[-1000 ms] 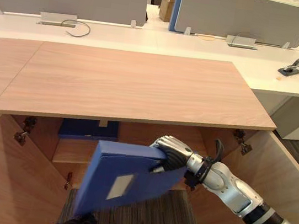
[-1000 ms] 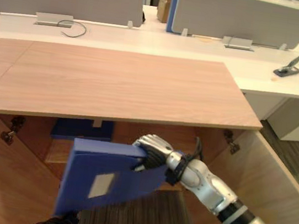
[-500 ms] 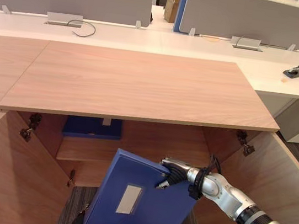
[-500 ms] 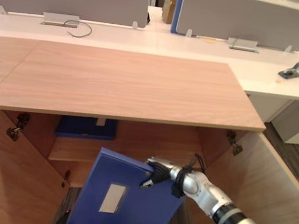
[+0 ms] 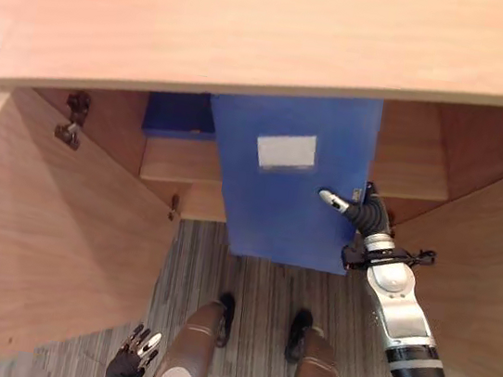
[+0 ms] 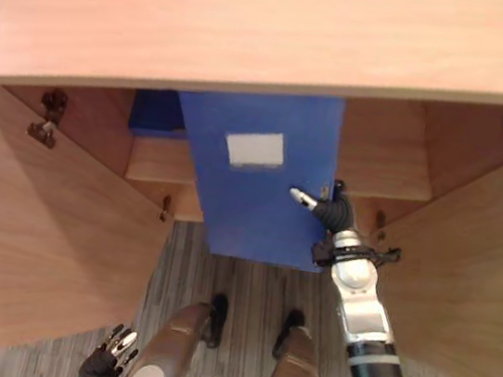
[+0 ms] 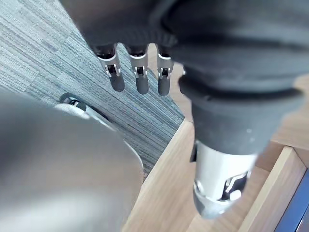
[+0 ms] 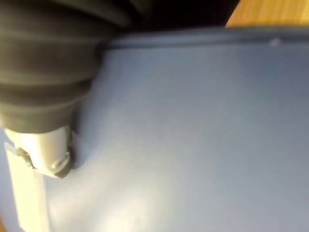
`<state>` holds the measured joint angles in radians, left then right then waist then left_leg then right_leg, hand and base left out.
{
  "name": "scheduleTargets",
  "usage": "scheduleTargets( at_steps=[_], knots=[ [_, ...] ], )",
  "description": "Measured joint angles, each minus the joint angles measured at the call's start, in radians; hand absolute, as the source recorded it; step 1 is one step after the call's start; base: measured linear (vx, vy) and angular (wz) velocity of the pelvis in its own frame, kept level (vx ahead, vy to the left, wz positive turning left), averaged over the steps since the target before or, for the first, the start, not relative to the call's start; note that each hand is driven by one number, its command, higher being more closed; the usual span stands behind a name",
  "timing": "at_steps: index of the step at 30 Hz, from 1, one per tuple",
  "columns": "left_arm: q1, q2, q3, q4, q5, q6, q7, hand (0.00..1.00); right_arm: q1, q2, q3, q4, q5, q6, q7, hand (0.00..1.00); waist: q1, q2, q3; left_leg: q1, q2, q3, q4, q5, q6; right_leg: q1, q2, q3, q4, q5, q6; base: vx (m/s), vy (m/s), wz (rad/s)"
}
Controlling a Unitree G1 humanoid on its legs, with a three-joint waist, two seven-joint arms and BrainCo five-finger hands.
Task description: Walk over to the cabinet, pick up the folder, carry it to the office cabinet, place the folder inside the office cabinet, then close the office cabinet door
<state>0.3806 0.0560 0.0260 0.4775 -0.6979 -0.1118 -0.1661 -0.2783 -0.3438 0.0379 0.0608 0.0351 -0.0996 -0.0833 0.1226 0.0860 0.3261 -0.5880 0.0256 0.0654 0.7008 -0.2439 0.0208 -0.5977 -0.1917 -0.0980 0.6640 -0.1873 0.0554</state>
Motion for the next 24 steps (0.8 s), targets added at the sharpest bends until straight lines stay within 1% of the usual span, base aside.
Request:
scheduleTargets(
  at_steps=[3, 5, 6, 8, 9, 10, 12, 13, 14, 16, 17, 19, 20, 21, 22, 24],
  knots=[
    [-0.015, -0.013, 0.004, -0.021, -0.001, -0.002, -0.010, 0.00, -0.006, 0.019, -0.059, -0.063, 0.041, -0.002, -0.037, 1.00, 0.009, -0.003, 0.010, -0.094, -0.005, -0.001, 0.063, -0.009, 0.003, -0.093, -0.015, 0.005, 0.071, -0.016, -0.001, -0.10, 0.003, 0.13],
    [-0.030, -0.012, 0.009, -0.028, -0.001, -0.004, -0.010, 0.00, -0.029, 0.049, -0.092, -0.077, 0.133, -0.010, -0.057, 1.00, 0.013, -0.012, 0.021, -0.156, -0.003, 0.002, 0.102, -0.010, 0.009, -0.163, -0.017, 0.020, 0.119, -0.019, 0.006, -0.07, -0.007, 0.00],
    [-0.037, -0.012, 0.009, -0.033, -0.001, -0.004, -0.010, 0.00, -0.038, 0.058, -0.100, -0.076, 0.174, -0.012, -0.065, 1.00, 0.013, -0.011, 0.033, -0.167, -0.002, 0.003, 0.114, -0.012, 0.011, -0.174, -0.018, 0.022, 0.132, -0.023, 0.006, -0.07, -0.015, -0.01],
    [-0.066, -0.011, 0.008, -0.047, -0.003, -0.007, -0.006, 0.00, -0.076, 0.100, -0.133, -0.067, 0.344, -0.020, -0.083, 1.00, 0.014, -0.013, 0.063, -0.205, 0.000, 0.002, 0.144, -0.018, 0.010, -0.215, -0.019, 0.026, 0.167, -0.032, 0.002, -0.08, -0.013, 0.02],
    [-0.067, -0.008, 0.008, -0.049, -0.003, -0.007, -0.001, 0.00, -0.087, 0.106, -0.135, -0.059, 0.400, -0.024, -0.086, 1.00, 0.013, -0.014, 0.066, -0.215, 0.001, 0.001, 0.148, -0.018, 0.010, -0.226, -0.019, 0.026, 0.172, -0.032, 0.002, -0.09, -0.016, 0.01],
    [-0.070, -0.007, 0.008, -0.049, -0.006, -0.007, 0.005, 0.00, -0.110, 0.110, -0.138, -0.043, 0.481, -0.031, -0.087, 1.00, 0.011, -0.013, 0.082, -0.218, 0.002, 0.001, 0.150, -0.018, 0.009, -0.230, -0.018, 0.026, 0.176, -0.032, 0.002, -0.07, -0.014, 0.01],
    [-0.075, -0.006, 0.005, -0.049, -0.019, -0.006, 0.023, 0.00, -0.175, 0.120, -0.163, -0.010, 0.685, -0.054, -0.097, 1.00, 0.013, -0.012, 0.096, -0.243, 0.005, 0.001, 0.156, -0.019, 0.001, -0.257, -0.017, 0.027, 0.184, -0.032, 0.002, -0.08, -0.012, 0.00],
    [-0.075, -0.005, 0.003, -0.049, -0.021, -0.006, 0.026, 0.00, -0.200, 0.120, -0.170, 0.004, 0.726, -0.058, -0.100, 1.00, 0.012, -0.012, 0.097, -0.250, 0.006, 0.000, 0.157, -0.017, -0.001, -0.263, -0.016, 0.026, 0.184, -0.032, 0.002, -0.06, -0.011, 0.01],
    [-0.077, -0.001, 0.000, -0.048, -0.024, -0.005, 0.030, 0.00, -0.258, 0.117, -0.183, 0.044, 0.822, -0.081, -0.106, 1.00, 0.011, -0.012, 0.105, -0.256, 0.006, -0.002, 0.157, -0.015, -0.002, -0.270, -0.016, 0.025, 0.186, -0.032, 0.001, 0.00, 0.000, 0.00],
    [-0.086, -0.001, -0.004, -0.047, -0.029, -0.006, 0.032, 0.00, -0.363, 0.116, -0.215, 0.099, 0.956, -0.115, -0.118, 1.00, 0.013, -0.010, 0.109, -0.271, 0.005, -0.005, 0.159, -0.011, 0.001, -0.284, -0.017, 0.023, 0.190, -0.031, 0.000, -0.01, -0.005, 0.04],
    [-0.088, 0.000, -0.005, -0.047, -0.034, -0.006, 0.033, 0.00, -0.396, 0.113, -0.220, 0.112, 0.986, -0.129, -0.120, 1.00, 0.013, -0.009, 0.112, -0.275, 0.004, -0.006, 0.160, -0.010, 0.001, -0.288, -0.017, 0.023, 0.192, -0.031, 0.000, 0.00, 0.004, 0.06],
    [-0.098, 0.000, -0.012, -0.046, -0.047, -0.006, 0.047, 0.00, -0.539, 0.083, -0.243, 0.187, 1.095, -0.160, -0.126, 1.00, 0.012, 0.000, 0.126, -0.287, -0.001, -0.013, 0.163, -0.007, 0.000, -0.298, -0.022, 0.020, 0.197, -0.031, 0.000, 0.01, 0.015, 0.09],
    [-0.102, 0.000, -0.015, -0.045, -0.049, -0.006, 0.053, 0.00, -0.572, 0.072, -0.249, 0.207, 1.125, -0.168, -0.126, 1.00, 0.013, 0.003, 0.129, -0.288, -0.002, -0.014, 0.162, -0.006, 0.000, -0.298, -0.023, 0.019, 0.197, -0.032, 0.000, 0.01, 0.018, 0.09],
    [-0.105, 0.000, -0.019, -0.045, -0.054, -0.008, 0.061, 0.00, -0.630, 0.063, -0.255, 0.239, 1.181, -0.184, -0.130, 1.00, 0.016, 0.006, 0.131, -0.292, -0.004, -0.017, 0.162, -0.006, -0.001, -0.301, -0.025, 0.017, 0.197, -0.033, 0.001, 0.01, 0.017, 0.10],
    [-0.106, 0.001, -0.021, -0.042, -0.062, -0.010, 0.064, 0.00, -0.670, 0.057, -0.259, 0.262, 1.220, -0.203, -0.147, 1.00, 0.018, 0.006, 0.131, -0.297, -0.007, -0.021, 0.158, -0.003, -0.003, -0.304, -0.029, 0.012, 0.197, -0.035, 0.002, 0.02, 0.018, 0.23],
    [-0.114, 0.001, -0.025, -0.037, -0.064, -0.013, 0.072, 0.00, -0.716, 0.041, -0.290, 0.296, 1.280, -0.235, -0.158, 1.00, 0.021, 0.009, 0.135, -0.304, -0.028, -0.040, 0.142, 0.009, -0.008, -0.306, -0.052, -0.010, 0.204, -0.047, 0.001, 0.02, 0.008, 0.40]
  ],
)
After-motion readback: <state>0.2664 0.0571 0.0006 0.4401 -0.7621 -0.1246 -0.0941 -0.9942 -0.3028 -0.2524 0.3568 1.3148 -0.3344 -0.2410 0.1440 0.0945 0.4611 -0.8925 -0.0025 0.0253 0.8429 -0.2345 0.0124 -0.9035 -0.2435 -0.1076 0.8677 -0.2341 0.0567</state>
